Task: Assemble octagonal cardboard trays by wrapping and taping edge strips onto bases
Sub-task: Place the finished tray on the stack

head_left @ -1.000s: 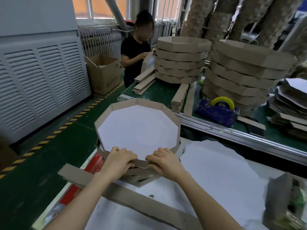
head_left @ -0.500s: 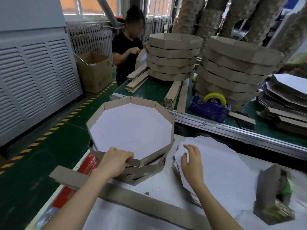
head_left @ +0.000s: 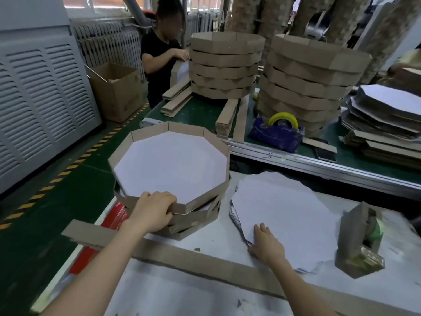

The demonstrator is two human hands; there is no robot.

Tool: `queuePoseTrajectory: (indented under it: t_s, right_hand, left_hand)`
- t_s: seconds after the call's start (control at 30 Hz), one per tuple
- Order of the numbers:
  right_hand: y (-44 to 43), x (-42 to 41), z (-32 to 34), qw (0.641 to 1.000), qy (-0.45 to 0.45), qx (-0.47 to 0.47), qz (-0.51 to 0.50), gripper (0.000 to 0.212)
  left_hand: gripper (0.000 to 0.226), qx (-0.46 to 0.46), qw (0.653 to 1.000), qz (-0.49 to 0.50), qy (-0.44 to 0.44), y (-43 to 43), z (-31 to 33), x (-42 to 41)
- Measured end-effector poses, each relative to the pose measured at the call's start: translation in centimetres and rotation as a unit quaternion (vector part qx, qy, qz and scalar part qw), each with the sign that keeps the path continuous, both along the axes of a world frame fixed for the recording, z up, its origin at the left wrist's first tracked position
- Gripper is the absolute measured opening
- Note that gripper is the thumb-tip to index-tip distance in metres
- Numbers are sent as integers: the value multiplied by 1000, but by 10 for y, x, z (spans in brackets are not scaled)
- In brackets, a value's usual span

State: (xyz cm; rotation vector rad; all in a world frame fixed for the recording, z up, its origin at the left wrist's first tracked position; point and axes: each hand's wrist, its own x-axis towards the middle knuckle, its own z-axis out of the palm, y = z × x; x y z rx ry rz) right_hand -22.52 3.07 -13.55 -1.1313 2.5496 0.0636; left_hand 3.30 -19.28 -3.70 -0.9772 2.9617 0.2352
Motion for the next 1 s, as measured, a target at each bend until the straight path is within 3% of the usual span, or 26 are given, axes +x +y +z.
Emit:
queuePoseTrajectory:
  t_s: [0.17, 0.37, 0.63, 0.77, 0.83, 1.0]
  right_hand:
    - [-6, 2, 5, 1000, 0, 23, -2, 42]
    - [-8, 3, 1, 999, 18, 36, 15, 32]
    - [5, 25, 7, 989, 131, 51, 54, 26]
    - [14, 21, 50, 972, 231, -42, -3, 24]
    - [22, 15, 86, 959, 242, -132, -58, 25]
    - [53, 28, 191, 855, 278, -428, -95, 17]
  left_hand:
    - [11, -2, 1000, 10, -3, 5, 2, 2]
    - [42, -4, 999, 27, 46, 8, 1, 5]
    - [26, -10, 985, -51, 164, 30, 17, -2]
    - [20, 26, 974, -93, 205, 46, 35, -7]
    - [19, 57, 963, -89, 246, 55, 45, -5]
    - [20, 121, 931, -120, 323, 86, 81, -4]
